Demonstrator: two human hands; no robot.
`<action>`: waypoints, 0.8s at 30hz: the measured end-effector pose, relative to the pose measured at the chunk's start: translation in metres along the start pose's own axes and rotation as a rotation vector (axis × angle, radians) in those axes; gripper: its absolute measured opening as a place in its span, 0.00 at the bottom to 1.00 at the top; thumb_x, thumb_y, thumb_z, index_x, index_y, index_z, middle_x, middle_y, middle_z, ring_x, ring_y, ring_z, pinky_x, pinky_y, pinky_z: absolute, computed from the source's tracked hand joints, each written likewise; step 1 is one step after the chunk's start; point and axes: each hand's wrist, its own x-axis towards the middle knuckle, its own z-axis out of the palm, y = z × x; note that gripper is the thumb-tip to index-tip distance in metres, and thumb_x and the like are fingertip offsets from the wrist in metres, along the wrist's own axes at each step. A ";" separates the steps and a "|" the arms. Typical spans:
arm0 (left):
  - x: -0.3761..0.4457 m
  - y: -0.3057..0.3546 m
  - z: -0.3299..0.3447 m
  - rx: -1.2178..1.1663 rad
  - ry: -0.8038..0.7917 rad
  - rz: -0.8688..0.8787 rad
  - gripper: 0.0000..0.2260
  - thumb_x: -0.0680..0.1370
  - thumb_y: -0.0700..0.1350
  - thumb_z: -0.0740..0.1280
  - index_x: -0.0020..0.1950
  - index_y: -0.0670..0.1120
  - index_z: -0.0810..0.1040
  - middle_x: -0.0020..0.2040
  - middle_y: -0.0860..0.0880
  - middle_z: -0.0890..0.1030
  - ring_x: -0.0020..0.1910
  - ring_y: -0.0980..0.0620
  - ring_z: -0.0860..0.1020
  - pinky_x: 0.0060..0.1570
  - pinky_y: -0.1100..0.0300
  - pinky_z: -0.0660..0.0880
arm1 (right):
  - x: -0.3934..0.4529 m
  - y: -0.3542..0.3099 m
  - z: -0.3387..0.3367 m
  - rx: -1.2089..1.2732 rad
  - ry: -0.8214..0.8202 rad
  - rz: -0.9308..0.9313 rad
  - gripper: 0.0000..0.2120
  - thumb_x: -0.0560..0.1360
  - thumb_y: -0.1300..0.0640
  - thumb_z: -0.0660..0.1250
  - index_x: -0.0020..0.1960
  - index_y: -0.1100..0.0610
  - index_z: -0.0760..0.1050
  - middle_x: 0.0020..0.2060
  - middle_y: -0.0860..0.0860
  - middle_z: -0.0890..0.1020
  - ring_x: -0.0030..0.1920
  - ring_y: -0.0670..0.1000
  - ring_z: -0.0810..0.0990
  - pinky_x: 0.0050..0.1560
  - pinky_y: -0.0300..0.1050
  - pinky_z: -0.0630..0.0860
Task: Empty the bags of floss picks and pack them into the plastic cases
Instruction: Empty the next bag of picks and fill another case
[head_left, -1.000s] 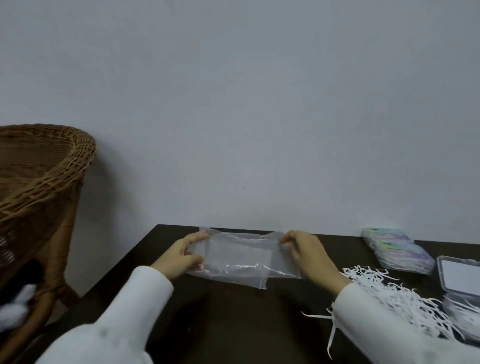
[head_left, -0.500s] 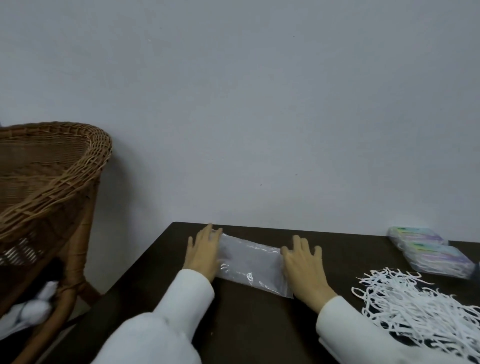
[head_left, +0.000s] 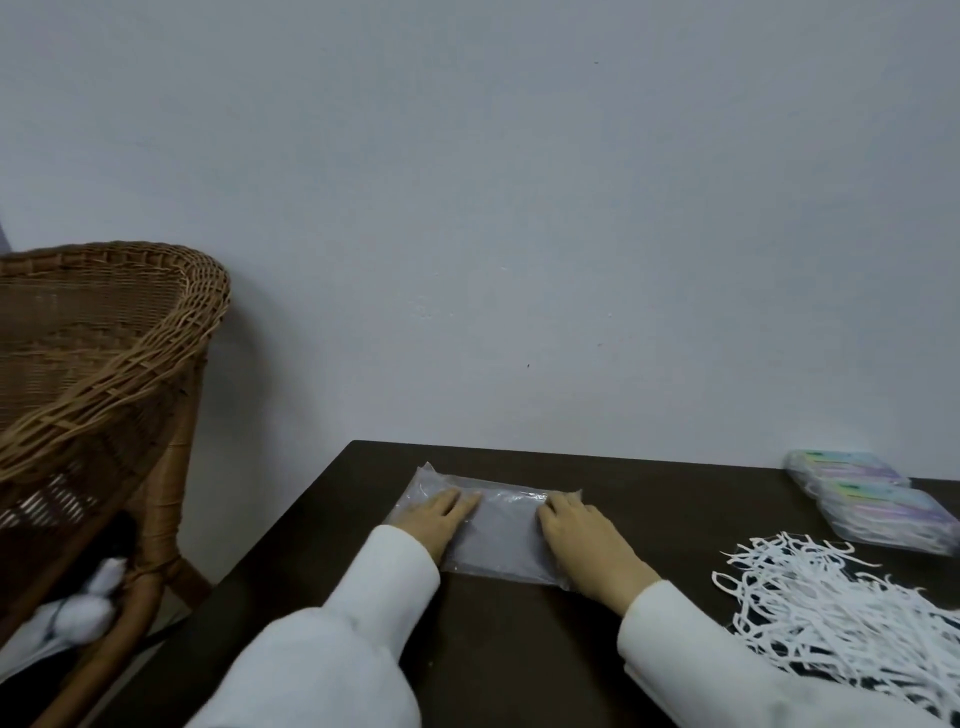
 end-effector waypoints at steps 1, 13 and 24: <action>0.001 0.002 -0.002 0.037 -0.009 -0.007 0.40 0.76 0.41 0.67 0.77 0.54 0.42 0.78 0.48 0.47 0.75 0.42 0.54 0.72 0.46 0.58 | -0.001 0.001 -0.003 0.060 0.018 0.007 0.22 0.76 0.64 0.62 0.69 0.61 0.63 0.67 0.58 0.65 0.65 0.57 0.68 0.65 0.46 0.66; 0.001 0.092 -0.029 -0.093 0.214 0.119 0.30 0.77 0.37 0.63 0.76 0.46 0.55 0.73 0.44 0.62 0.71 0.46 0.62 0.69 0.56 0.58 | -0.033 0.045 -0.027 0.382 0.068 0.093 0.12 0.75 0.64 0.59 0.57 0.58 0.75 0.57 0.55 0.75 0.55 0.55 0.76 0.57 0.45 0.73; -0.008 0.205 -0.022 -0.459 0.245 0.389 0.19 0.81 0.43 0.57 0.73 0.46 0.63 0.70 0.46 0.67 0.70 0.49 0.64 0.69 0.57 0.60 | -0.124 0.122 -0.045 0.331 0.138 0.193 0.13 0.74 0.62 0.63 0.58 0.56 0.76 0.55 0.53 0.76 0.58 0.51 0.75 0.57 0.42 0.70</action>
